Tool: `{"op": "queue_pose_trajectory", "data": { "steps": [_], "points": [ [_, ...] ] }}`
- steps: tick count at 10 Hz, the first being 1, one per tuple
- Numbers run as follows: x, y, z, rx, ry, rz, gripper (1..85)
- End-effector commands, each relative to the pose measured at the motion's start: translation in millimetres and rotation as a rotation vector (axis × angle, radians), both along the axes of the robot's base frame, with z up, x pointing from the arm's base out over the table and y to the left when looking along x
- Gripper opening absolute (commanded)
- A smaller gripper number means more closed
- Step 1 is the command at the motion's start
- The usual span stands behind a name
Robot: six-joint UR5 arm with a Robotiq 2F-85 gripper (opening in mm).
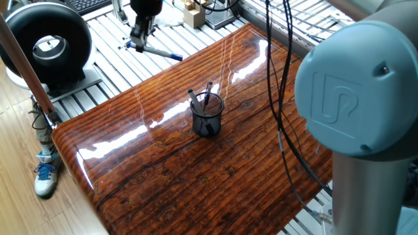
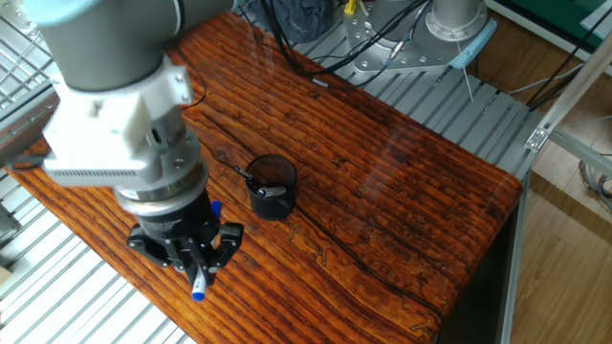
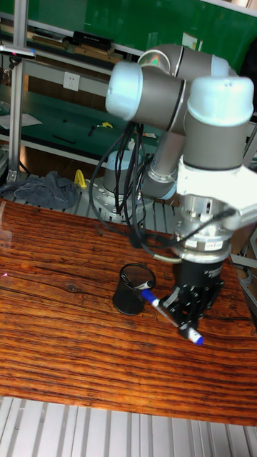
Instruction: Put the pen into the pen holder
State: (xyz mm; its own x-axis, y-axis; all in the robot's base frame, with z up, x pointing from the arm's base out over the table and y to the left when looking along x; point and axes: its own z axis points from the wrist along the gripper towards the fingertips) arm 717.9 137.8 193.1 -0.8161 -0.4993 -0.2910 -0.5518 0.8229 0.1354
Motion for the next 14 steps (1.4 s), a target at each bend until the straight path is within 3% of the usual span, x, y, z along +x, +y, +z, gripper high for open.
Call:
{"op": "queue_pose_trajectory", "data": {
  "steps": [1, 2, 5, 8, 9, 10, 12, 14],
  "points": [
    [-5.5, 11, 17.7, 0.088, -0.010, -0.065, 1.3],
    [-13.0, 13, 15.6, 0.111, -0.015, -0.075, 1.3],
    [-21.8, 9, -0.8, 0.094, -0.043, -0.087, 1.3],
    [-23.7, 7, -3.7, 0.081, -0.040, -0.082, 1.3],
    [-26.8, -3, -7.7, 0.038, -0.032, -0.072, 1.3],
    [-29.2, -21, -13.2, -0.041, -0.032, -0.043, 1.3],
    [-27.7, -34, -15.5, -0.093, -0.041, -0.034, 1.3],
    [-31.5, -42, -17.7, -0.122, -0.020, -0.063, 1.3]
  ]
}}
